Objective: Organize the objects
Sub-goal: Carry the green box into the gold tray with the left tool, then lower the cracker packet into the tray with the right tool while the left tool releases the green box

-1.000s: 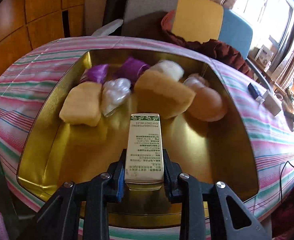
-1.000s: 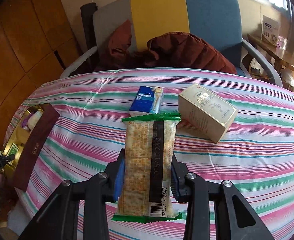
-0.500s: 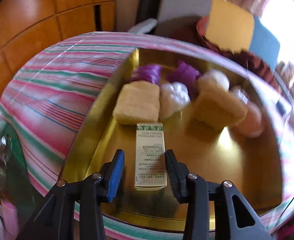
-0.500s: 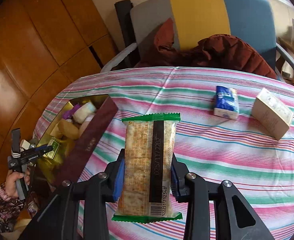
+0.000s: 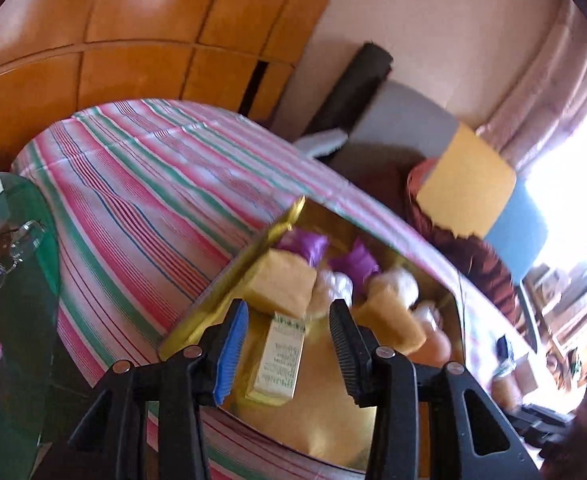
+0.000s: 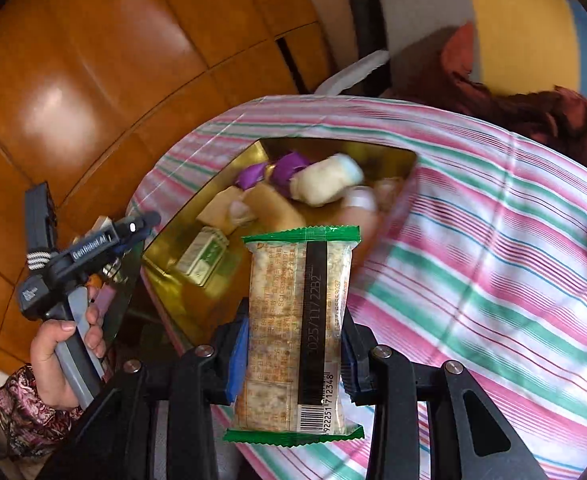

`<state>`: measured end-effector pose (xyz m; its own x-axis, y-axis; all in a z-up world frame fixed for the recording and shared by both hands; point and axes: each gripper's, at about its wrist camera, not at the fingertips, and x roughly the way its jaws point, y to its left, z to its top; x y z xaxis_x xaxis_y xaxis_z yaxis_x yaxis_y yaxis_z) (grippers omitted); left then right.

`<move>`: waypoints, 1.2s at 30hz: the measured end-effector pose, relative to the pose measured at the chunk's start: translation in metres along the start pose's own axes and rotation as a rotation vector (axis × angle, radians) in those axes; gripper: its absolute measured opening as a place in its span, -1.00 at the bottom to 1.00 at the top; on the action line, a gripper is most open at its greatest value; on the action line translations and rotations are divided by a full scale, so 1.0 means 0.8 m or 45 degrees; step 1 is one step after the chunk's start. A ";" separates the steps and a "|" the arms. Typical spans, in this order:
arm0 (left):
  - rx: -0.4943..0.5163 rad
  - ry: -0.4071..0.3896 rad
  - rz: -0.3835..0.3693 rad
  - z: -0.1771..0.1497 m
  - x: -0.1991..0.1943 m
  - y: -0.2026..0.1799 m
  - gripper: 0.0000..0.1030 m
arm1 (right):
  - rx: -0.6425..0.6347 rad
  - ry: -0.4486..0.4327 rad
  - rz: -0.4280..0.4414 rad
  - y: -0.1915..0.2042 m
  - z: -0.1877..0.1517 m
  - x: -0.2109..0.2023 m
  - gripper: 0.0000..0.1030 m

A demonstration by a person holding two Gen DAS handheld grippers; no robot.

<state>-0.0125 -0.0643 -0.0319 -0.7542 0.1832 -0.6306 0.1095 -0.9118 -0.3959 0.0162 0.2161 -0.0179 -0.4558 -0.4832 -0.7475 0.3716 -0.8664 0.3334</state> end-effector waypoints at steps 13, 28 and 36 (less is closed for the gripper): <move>-0.111 -0.031 -0.019 0.019 -0.016 0.021 -0.14 | -0.046 0.227 -0.101 0.068 0.039 0.132 -0.26; -0.158 -0.049 -0.046 0.027 -0.021 0.028 -0.14 | 0.093 0.312 -0.157 0.071 0.040 0.177 0.16; -0.150 -0.051 -0.045 0.024 -0.021 0.025 -0.13 | 0.083 0.316 -0.034 0.087 0.035 0.196 0.07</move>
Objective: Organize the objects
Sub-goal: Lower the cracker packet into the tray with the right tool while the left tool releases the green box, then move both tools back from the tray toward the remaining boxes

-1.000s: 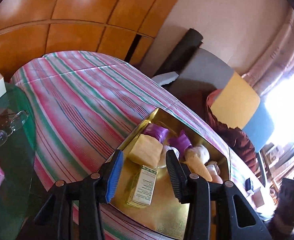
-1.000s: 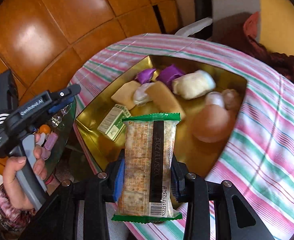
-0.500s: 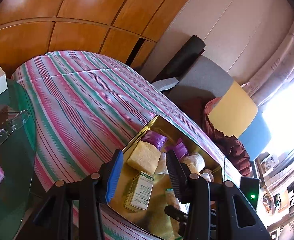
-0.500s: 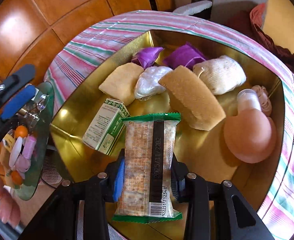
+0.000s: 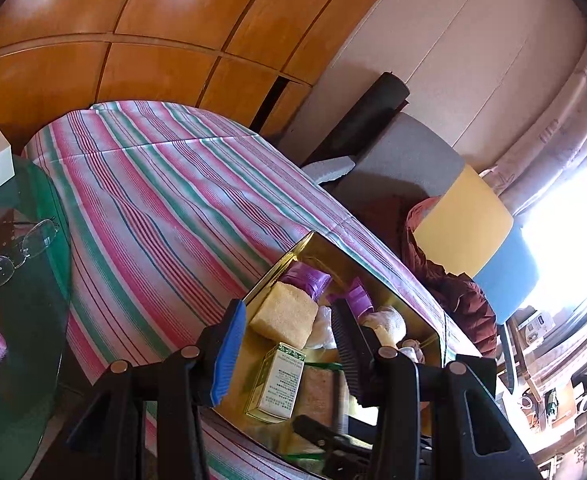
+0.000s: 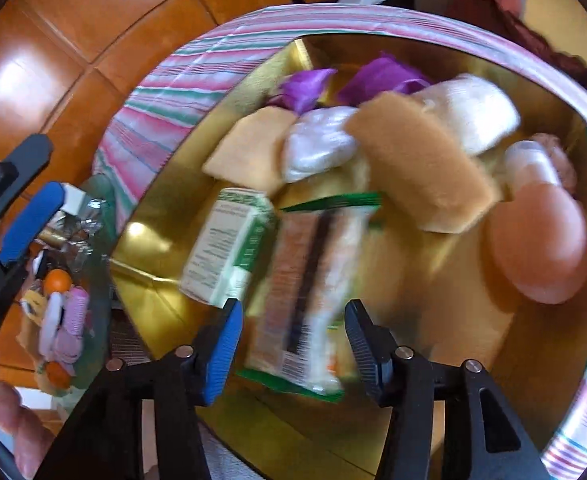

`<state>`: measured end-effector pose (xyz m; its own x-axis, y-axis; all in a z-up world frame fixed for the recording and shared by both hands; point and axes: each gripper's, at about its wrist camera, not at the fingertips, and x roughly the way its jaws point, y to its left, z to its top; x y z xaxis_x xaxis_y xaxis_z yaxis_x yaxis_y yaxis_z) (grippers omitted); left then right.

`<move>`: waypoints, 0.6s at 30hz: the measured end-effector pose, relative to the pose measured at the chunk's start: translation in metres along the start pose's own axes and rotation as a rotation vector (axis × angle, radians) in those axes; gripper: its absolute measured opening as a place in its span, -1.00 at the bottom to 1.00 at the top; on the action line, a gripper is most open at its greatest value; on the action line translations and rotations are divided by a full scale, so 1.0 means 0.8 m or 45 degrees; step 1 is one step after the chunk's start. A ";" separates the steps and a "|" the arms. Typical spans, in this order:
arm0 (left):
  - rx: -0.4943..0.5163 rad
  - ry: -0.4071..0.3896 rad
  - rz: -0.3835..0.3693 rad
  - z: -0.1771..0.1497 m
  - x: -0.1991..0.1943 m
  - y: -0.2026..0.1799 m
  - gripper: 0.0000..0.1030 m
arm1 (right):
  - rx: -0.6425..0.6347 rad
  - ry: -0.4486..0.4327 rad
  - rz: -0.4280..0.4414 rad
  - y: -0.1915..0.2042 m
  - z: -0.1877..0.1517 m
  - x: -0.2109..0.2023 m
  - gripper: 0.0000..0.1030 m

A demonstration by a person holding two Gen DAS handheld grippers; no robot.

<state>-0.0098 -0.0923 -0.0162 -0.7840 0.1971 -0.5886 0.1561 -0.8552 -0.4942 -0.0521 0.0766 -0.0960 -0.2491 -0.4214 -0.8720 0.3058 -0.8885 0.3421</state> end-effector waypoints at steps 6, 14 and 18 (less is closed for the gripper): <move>0.022 0.003 0.012 -0.004 0.002 -0.004 -0.13 | -0.099 -0.096 -0.016 0.014 -0.009 -0.030 0.07; 0.143 0.075 -0.062 -0.029 0.014 -0.033 -0.13 | -0.132 -0.215 -0.134 -0.020 -0.023 -0.095 0.09; 0.259 0.111 -0.117 -0.049 0.016 -0.061 -0.13 | -0.122 -0.249 -0.226 -0.048 -0.031 -0.122 0.09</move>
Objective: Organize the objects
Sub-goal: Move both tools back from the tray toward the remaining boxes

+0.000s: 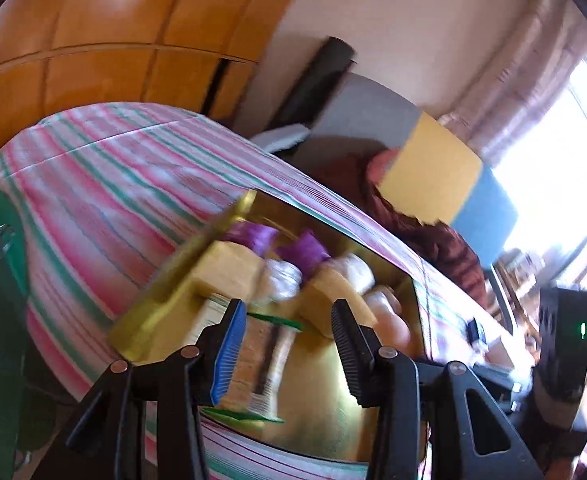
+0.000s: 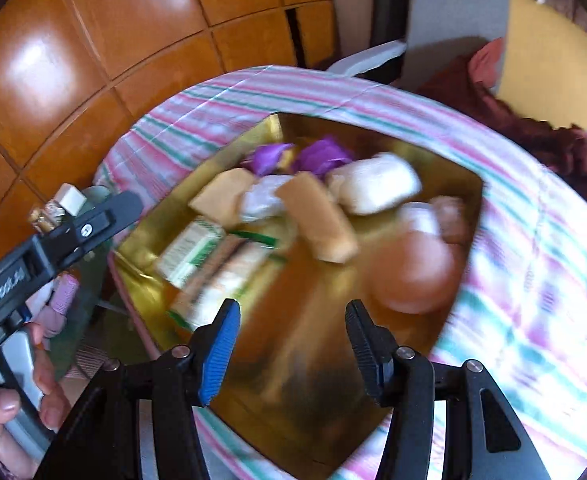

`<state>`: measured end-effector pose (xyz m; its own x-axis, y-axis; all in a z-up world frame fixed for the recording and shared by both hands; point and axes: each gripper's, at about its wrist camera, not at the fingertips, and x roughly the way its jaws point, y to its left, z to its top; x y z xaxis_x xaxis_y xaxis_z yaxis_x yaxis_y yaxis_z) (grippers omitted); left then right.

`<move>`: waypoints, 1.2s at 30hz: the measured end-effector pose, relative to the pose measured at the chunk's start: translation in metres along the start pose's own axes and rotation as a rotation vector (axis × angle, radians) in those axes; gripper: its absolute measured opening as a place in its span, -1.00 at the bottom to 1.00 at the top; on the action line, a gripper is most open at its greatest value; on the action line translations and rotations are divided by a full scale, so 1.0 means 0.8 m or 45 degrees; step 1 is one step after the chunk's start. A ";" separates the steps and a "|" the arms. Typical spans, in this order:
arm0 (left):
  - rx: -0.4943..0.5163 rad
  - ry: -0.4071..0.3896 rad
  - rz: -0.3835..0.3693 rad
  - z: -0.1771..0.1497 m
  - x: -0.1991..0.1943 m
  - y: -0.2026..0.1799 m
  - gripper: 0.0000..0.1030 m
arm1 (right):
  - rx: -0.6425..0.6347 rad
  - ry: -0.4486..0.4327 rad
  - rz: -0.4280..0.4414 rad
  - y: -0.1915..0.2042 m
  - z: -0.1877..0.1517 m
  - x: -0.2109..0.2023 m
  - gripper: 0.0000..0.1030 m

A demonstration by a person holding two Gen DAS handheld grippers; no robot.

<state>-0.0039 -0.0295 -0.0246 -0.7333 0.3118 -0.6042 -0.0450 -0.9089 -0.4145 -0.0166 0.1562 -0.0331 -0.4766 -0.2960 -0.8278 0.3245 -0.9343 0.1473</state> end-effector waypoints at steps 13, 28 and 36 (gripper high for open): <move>0.397 0.229 -0.339 -0.072 0.016 -0.135 -0.13 | 0.255 0.087 -0.282 -0.200 -0.086 -0.047 0.23; 0.653 0.450 -0.491 -0.146 0.040 -0.243 -0.13 | 0.615 0.101 -0.561 -0.420 -0.164 -0.127 0.42; 0.637 0.517 -0.463 -0.149 0.060 -0.256 -0.13 | 0.571 -0.012 -0.705 -0.488 -0.150 -0.148 0.69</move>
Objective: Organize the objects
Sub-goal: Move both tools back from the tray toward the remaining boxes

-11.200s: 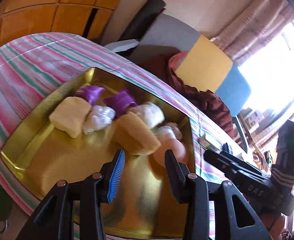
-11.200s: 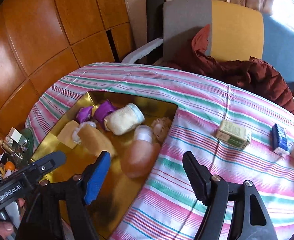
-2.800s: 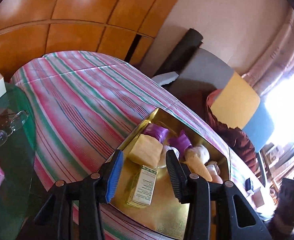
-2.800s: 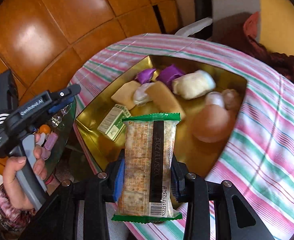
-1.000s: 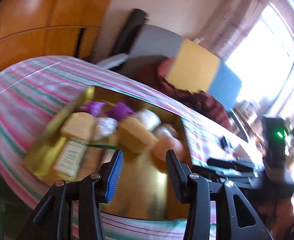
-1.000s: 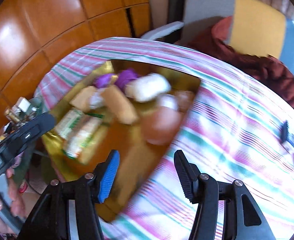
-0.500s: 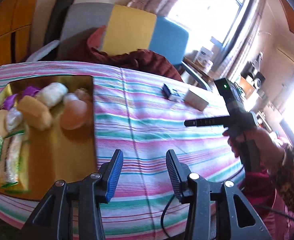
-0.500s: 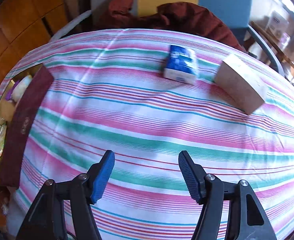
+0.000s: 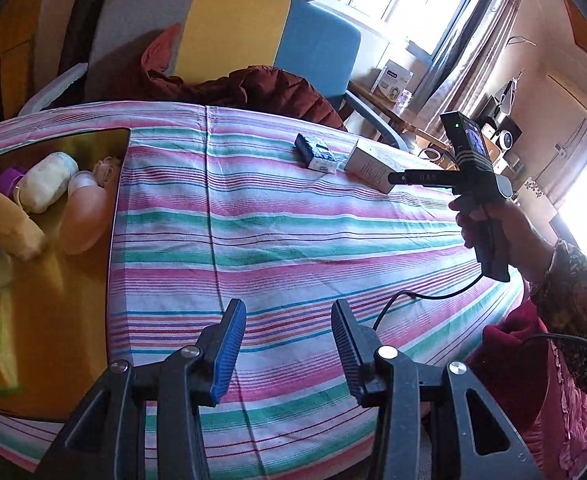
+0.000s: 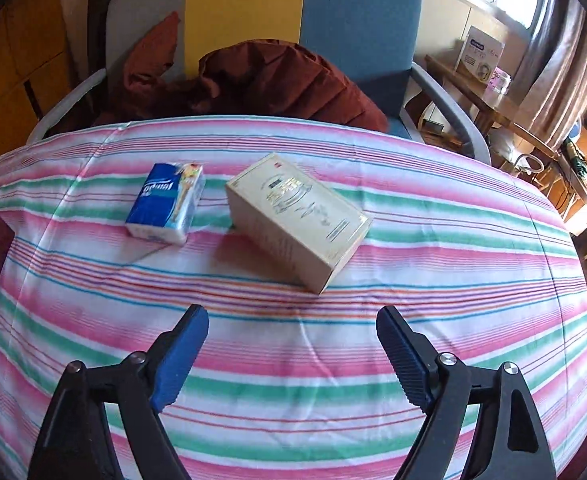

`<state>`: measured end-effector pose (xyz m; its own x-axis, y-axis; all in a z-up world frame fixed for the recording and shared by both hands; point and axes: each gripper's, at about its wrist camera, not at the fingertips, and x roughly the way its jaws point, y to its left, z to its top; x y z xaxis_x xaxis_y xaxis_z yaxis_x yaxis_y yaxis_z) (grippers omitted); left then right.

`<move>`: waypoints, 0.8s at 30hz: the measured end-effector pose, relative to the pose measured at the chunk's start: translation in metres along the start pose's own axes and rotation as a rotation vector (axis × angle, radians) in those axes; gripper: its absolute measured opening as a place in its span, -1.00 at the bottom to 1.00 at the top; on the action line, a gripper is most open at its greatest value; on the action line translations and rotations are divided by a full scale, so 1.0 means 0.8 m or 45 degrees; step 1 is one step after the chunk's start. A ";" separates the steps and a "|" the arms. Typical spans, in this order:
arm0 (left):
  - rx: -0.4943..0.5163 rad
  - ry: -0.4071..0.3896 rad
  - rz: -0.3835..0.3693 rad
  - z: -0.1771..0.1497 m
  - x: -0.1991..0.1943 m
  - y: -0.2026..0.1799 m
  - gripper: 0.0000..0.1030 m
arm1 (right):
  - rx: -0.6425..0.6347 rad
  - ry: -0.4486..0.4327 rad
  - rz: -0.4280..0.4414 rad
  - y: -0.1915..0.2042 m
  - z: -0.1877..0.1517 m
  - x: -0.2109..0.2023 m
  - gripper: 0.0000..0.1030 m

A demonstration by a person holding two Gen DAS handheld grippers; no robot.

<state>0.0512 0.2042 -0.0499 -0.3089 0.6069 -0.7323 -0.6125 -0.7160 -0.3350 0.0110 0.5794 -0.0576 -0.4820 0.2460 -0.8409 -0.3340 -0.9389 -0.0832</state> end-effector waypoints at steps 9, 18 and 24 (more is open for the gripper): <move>-0.018 0.050 0.030 0.015 0.013 -0.004 -0.13 | -0.142 -0.067 0.022 -0.009 0.059 0.036 0.93; -0.043 0.111 0.032 0.027 0.034 -0.003 -0.13 | -0.115 0.033 0.134 -0.011 0.063 0.078 0.64; 0.001 0.143 -0.004 0.044 0.059 -0.024 -0.13 | -0.069 0.065 0.212 -0.009 0.044 0.074 0.07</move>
<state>0.0228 0.2588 -0.0567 -0.2236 0.5668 -0.7929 -0.6140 -0.7137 -0.3370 -0.0437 0.6090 -0.0875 -0.4847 0.0745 -0.8715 -0.2082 -0.9775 0.0322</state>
